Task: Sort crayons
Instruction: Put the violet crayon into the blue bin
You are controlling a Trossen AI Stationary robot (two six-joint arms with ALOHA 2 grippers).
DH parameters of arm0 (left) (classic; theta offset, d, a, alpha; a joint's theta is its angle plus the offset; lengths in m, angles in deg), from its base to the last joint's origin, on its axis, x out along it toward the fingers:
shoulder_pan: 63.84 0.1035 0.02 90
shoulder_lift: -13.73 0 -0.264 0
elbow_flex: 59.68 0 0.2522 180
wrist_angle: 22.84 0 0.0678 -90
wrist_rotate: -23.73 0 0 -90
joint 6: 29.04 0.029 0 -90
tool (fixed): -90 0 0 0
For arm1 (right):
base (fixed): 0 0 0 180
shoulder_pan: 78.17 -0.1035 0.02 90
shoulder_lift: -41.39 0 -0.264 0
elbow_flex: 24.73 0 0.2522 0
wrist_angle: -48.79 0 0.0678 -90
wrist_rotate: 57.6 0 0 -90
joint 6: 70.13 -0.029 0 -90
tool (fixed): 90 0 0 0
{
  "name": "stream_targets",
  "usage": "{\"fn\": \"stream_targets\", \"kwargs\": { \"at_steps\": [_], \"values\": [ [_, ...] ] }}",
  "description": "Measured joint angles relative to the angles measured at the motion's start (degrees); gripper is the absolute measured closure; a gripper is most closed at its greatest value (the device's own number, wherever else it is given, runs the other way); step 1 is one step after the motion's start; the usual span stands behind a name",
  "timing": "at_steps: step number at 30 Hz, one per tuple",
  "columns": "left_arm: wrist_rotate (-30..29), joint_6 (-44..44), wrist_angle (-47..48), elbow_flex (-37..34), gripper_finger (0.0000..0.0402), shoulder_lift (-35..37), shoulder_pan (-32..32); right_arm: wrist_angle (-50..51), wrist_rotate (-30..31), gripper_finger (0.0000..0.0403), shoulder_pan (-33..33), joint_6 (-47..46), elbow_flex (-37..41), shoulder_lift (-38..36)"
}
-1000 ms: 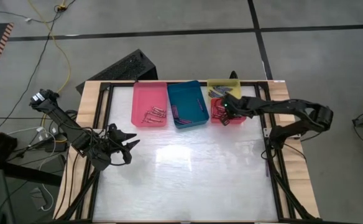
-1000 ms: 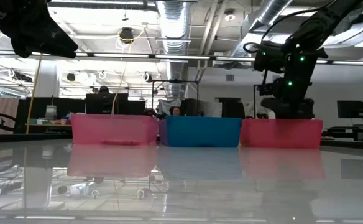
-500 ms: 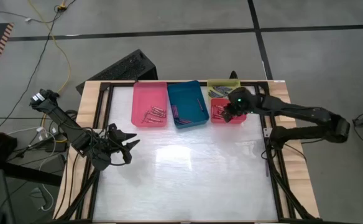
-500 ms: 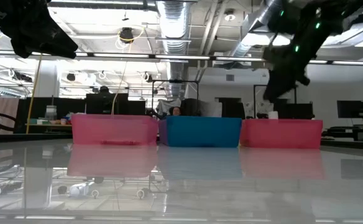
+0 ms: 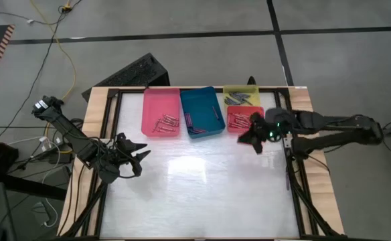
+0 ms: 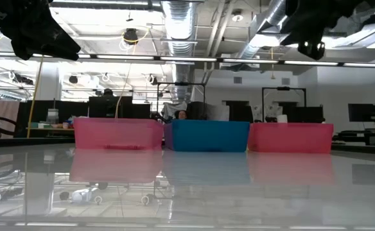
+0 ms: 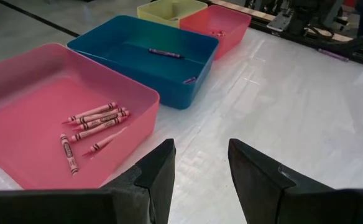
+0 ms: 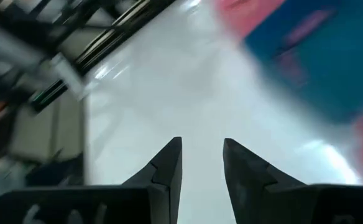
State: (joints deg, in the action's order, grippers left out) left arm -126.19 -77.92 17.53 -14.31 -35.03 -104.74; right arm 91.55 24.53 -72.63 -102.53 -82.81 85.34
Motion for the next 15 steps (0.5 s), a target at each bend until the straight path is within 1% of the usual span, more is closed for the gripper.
{"fn": "stream_targets", "kwargs": {
  "at_steps": [4,8,10,15],
  "values": [
    [0.0,-0.4,-0.1,0.0,0.0262,0.0,0.0,-4.0,1.2,0.0285,-11.6,-2.5,0.0,3.5],
    [0.0,-0.4,-0.2,0.0,0.0262,0.0,0.0,-9.1,7.1,0.0285,-22.7,-3.7,0.0,9.4],
    [0.0,-0.4,-0.4,0.0,0.0262,0.0,0.0,-11.5,9.0,0.0285,-27.0,-5.1,0.0,12.9],
    [0.0,-1.3,-0.5,0.0,0.0262,0.0,0.0,-18.3,11.7,0.0285,-35.0,-11.3,0.0,22.2]
  ]
}}
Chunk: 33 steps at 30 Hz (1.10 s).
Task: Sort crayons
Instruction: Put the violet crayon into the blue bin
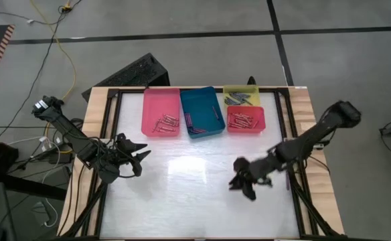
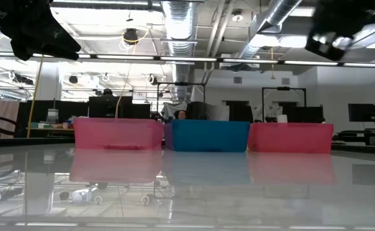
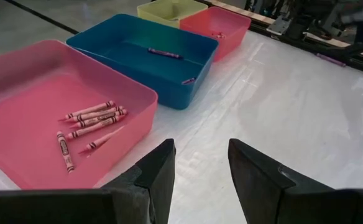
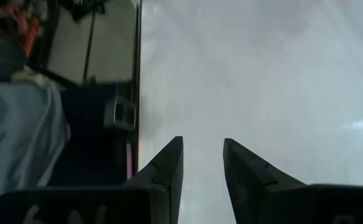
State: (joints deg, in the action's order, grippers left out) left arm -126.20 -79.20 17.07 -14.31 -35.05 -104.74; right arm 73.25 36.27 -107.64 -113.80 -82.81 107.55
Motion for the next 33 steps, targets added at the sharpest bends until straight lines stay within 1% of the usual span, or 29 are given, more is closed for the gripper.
{"fn": "stream_targets", "kwargs": {
  "at_steps": [3,7,10,14,18,23,28,33],
  "values": [
    [0.0,-0.1,0.0,0.0,0.0262,0.0,0.0,-2.0,0.6,0.0285,-4.3,-3.1,-0.8,6.2],
    [0.0,-0.1,0.0,0.0,0.0262,0.0,0.0,-0.3,1.0,0.0285,-8.7,-5.8,-6.2,14.8],
    [0.0,-0.2,0.0,0.0,0.0262,0.0,0.0,3.8,1.3,0.0285,-11.1,-5.6,-12.9,21.4],
    [-0.1,-0.3,0.0,0.0,0.0262,0.0,0.0,15.1,1.3,0.0285,-13.1,-3.6,-24.6,30.1],
    [-0.4,-0.9,0.0,0.0,0.0262,0.0,0.0,25.9,2.2,0.0285,-14.6,0.4,-36.9,38.6],
    [-0.4,-0.9,0.0,0.0,0.0262,0.0,0.0,34.4,2.9,0.0285,-16.0,5.5,-50.2,47.8],
    [1.0,-0.9,0.0,0.0,0.0262,0.0,0.0,39.5,2.4,0.0285,-16.4,6.6,-59.1,55.2],
    [2.4,-0.9,0.0,0.0,0.0262,0.0,0.0,39.8,2.3,0.0285,-17.0,6.0,-64.0,59.4]
  ]
}}
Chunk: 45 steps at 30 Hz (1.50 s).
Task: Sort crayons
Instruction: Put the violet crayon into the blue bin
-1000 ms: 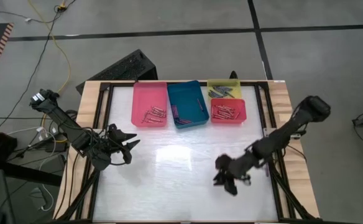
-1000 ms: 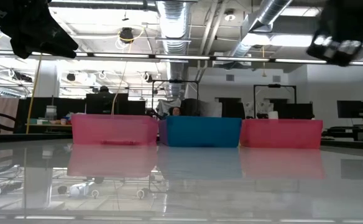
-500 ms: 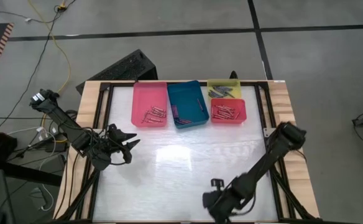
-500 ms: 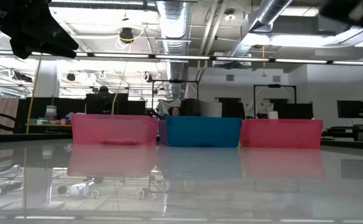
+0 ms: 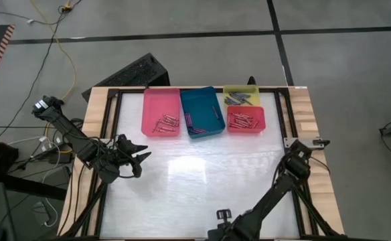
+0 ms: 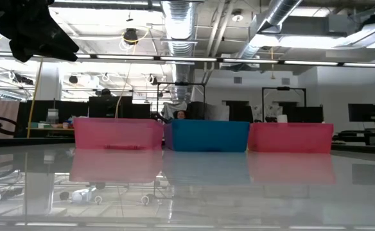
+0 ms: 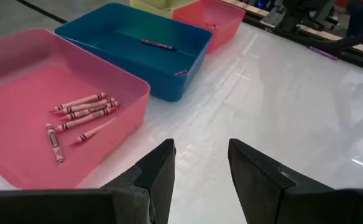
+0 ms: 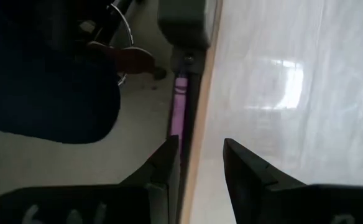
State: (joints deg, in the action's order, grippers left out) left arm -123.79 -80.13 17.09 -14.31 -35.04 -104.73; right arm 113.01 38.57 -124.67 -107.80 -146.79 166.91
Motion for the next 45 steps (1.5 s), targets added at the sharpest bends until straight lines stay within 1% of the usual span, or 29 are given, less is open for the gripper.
{"fn": "stream_targets", "kwargs": {
  "at_steps": [10,20,28,35,38,45],
  "values": [
    [1.0,-0.8,0.0,0.0,0.0262,0.0,0.0,0.2,0.4,0.0285,-3.1,-8.8,0.1,2.0],
    [3.0,-3.5,0.1,0.0,0.0262,0.0,0.0,1.0,3.1,0.0285,-3.9,-11.4,0.2,4.3],
    [4.9,-4.8,0.0,0.0,0.0262,0.0,0.0,0.8,3.6,0.0284,-4.7,-11.4,0.1,6.1],
    [5.7,-5.7,0.0,0.0,0.0262,0.0,0.0,3.1,6.5,0.0287,-4.9,-12.3,0.1,6.6],
    [6.1,-5.7,0.0,0.0,0.0262,0.0,0.0,3.8,7.8,0.0302,-4.9,-12.5,0.1,6.7],
    [6.1,-5.7,0.0,0.0,0.0262,0.0,0.0,4.2,8.7,0.0372,-4.9,-11.6,0.1,6.7]
  ]
}}
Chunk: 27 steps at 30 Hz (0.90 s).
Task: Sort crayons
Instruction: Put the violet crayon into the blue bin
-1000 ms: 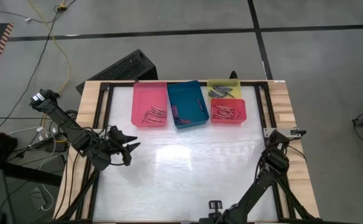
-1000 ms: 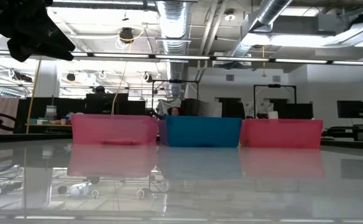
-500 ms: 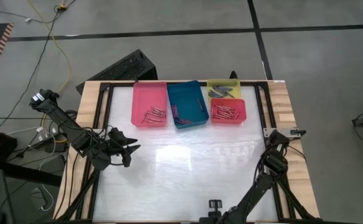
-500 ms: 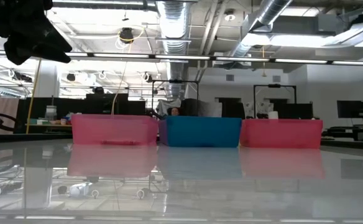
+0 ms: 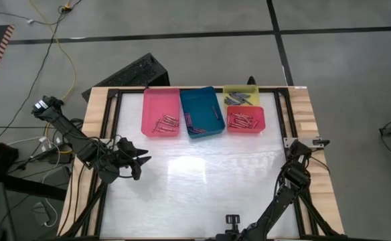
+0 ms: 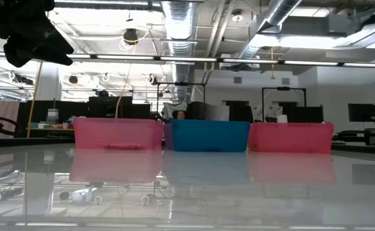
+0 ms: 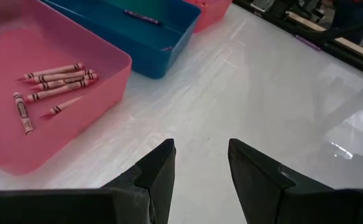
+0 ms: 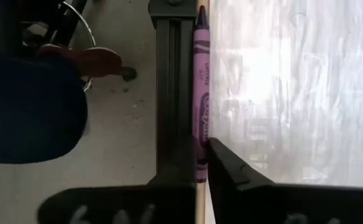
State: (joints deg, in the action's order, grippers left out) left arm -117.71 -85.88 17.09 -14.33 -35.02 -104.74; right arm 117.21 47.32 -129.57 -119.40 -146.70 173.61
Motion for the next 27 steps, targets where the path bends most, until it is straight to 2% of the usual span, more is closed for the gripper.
{"fn": "stream_targets", "kwargs": {
  "at_steps": [4,15,21,27],
  "values": [
    [0.0,0.0,0.0,0.0,0.0262,0.0,0.0,0.1,-0.1,0.0397,0.0,0.0,0.0,0.0],
    [0.1,0.0,0.0,0.0,0.0262,0.0,0.0,0.2,-0.1,0.0399,0.2,1.4,0.3,-1.7],
    [0.1,0.6,0.1,0.0,0.0262,0.0,0.0,5.9,2.8,0.0399,1.2,2.8,0.3,-6.3],
    [0.1,0.6,0.1,0.0,0.0262,0.0,0.0,17.0,6.3,0.04,3.0,3.3,0.4,-10.2]
  ]
}}
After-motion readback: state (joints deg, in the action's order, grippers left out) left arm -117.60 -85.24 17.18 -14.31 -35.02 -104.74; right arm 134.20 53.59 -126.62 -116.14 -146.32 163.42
